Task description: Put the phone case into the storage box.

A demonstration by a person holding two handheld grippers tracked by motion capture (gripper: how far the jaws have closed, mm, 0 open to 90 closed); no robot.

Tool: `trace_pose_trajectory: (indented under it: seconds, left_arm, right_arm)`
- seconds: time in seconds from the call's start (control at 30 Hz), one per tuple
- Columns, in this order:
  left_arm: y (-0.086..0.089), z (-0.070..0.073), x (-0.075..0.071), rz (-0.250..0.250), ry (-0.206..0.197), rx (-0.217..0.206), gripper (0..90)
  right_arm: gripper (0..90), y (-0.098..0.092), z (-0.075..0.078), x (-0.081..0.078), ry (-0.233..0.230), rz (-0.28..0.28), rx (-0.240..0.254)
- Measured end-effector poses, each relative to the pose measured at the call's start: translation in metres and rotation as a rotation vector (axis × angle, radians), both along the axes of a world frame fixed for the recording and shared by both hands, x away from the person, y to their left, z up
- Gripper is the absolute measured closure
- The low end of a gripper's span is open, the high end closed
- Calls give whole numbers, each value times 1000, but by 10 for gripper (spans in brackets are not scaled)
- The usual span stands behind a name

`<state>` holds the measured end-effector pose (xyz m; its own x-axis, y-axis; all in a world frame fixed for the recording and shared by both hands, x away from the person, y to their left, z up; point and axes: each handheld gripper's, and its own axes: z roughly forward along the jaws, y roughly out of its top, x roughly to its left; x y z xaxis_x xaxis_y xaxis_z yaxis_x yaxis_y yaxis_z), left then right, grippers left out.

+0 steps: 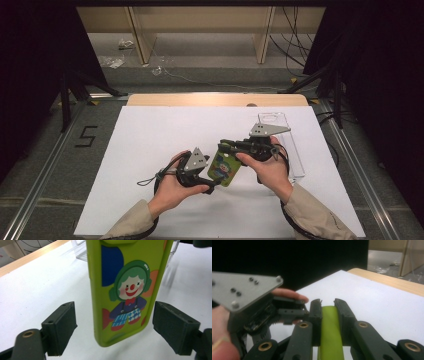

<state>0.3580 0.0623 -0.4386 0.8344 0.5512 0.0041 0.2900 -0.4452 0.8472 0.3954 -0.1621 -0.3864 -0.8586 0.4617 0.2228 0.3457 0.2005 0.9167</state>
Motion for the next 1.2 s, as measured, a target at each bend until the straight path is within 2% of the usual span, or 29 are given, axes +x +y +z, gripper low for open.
trace_pose_trajectory:
  seconds: [0.1, 0.23, 0.5, 0.77, 0.83, 1.2]
  left_arm:
    - [1, -2, 1, -10, 18, -11, 229]
    - [2, -3, 3, -6, 18, -10, 253]
    - [4, -5, 5, -11, 25, 3, 308]
    - [5, -13, 9, -24, 50, 28, 311]
    - [6, -14, 10, -39, 66, 13, 313]
    - [3, -23, 11, -116, 79, 43, 371]
  right_arm:
    - [777, 1, 2, 0, -29, 44, -36]
    - [777, 1, 1, 1, -25, 80, -49]
    - [776, 1, 0, 3, -24, 109, -63]
    - [776, 4, 0, 1, -27, 146, -80]
    - [776, 4, 1, 2, -27, 150, -81]
    - [777, 4, 3, 1, -30, 171, -80]
